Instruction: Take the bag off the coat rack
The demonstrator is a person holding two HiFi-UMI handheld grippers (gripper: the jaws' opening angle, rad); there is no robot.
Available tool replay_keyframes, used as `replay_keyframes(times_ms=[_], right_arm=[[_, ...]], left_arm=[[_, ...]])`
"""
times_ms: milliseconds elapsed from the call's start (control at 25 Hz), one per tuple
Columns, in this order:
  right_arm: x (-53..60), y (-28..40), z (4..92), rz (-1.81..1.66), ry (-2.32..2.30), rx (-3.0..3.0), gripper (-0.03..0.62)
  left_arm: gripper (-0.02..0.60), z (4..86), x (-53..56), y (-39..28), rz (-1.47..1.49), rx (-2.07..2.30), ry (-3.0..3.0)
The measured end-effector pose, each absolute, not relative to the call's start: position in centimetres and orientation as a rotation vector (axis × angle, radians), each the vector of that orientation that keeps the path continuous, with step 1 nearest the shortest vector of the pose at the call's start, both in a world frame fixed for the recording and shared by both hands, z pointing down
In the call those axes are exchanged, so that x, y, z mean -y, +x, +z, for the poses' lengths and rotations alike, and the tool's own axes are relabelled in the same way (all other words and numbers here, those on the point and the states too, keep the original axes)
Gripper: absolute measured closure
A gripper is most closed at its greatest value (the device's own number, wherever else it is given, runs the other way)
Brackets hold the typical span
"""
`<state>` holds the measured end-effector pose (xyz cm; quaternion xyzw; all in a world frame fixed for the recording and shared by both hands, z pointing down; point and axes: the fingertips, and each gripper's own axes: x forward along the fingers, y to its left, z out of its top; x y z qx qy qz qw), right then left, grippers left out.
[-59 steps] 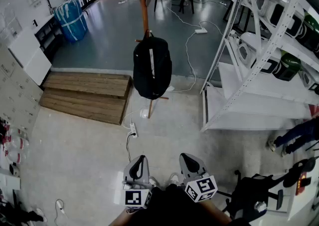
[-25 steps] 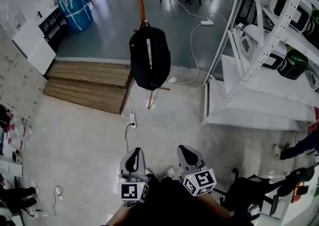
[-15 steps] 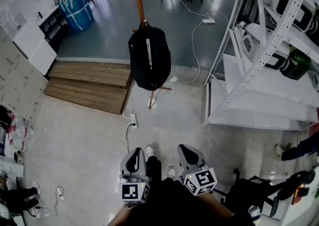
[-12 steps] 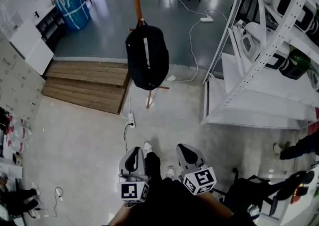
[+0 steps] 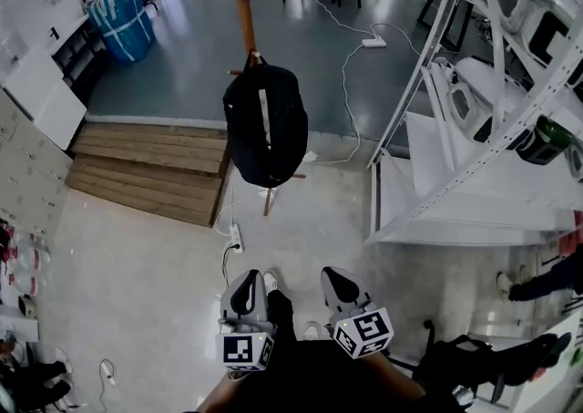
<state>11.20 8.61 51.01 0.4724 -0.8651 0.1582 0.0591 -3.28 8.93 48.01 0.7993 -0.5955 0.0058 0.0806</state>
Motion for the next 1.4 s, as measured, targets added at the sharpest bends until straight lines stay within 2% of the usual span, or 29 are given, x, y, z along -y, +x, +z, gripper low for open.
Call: replay_keyframes(times_ms=[640,1040,1400], right_arm=[[7.1,3.6,50.8,0.506,1.476,2.578,0.580],[12.6,-0.9,50.4,0.473,1.478,2.577,0.580],[17.0,-1.4,50.8,0.469,1.454,2.599,0.580]], left_arm=[[0.557,47.2,7.2,-10.6,0.014,1.707,2.465],[0.557,46.7,12.2,-15.1,-0.036,1.691,2.499],[0.557,48.1,15.3,-15.3,-0.013,1.682,2.481]])
